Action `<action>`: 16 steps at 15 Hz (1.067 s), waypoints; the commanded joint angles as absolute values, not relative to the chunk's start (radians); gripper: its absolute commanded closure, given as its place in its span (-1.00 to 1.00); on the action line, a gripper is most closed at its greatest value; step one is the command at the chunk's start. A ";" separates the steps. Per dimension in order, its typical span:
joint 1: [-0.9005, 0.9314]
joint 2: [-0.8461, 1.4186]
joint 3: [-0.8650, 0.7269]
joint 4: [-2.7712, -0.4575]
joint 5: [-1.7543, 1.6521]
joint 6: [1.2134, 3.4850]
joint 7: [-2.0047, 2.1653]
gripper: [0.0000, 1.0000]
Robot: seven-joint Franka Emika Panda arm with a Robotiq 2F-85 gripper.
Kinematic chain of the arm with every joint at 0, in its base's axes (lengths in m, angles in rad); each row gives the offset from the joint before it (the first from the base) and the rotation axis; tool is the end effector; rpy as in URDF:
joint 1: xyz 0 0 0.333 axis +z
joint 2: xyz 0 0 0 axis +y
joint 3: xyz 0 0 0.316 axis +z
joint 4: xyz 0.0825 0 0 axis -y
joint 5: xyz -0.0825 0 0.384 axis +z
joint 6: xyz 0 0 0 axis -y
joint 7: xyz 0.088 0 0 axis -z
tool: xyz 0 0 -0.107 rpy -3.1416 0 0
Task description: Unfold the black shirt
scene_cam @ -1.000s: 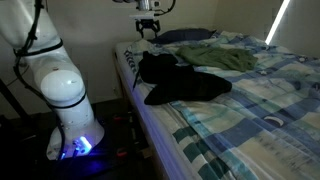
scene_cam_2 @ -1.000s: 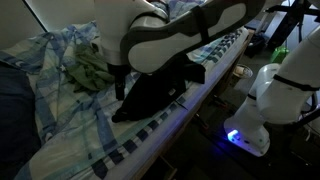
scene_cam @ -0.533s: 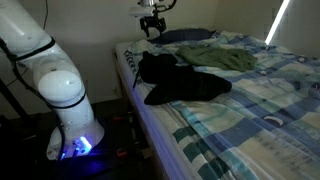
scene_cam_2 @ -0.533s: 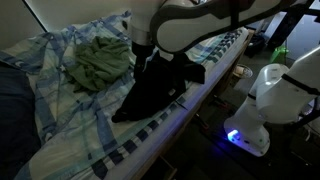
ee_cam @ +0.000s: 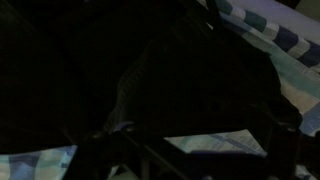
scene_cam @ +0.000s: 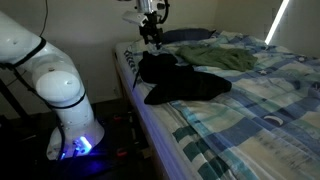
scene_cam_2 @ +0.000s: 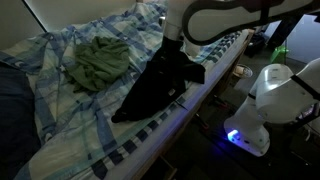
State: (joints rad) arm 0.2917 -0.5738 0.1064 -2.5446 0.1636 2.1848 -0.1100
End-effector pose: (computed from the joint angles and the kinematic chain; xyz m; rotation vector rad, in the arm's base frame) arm 0.3592 0.1597 0.4826 -2.9477 -0.6240 -0.3018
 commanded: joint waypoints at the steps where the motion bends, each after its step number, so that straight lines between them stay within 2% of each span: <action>1: 0.256 -0.638 0.058 -2.634 0.205 2.189 -0.116 -1.00; 8: 0.250 -0.603 -0.037 -2.737 0.335 2.281 -0.185 -1.00; 15: 0.404 -0.466 -0.100 -2.772 0.686 2.499 -0.447 -1.00; 16: 0.414 -0.450 -0.091 -2.769 0.724 2.514 -0.479 -0.95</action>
State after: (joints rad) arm 0.3590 -0.5083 -0.0848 -2.7745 0.6158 2.4488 -0.3879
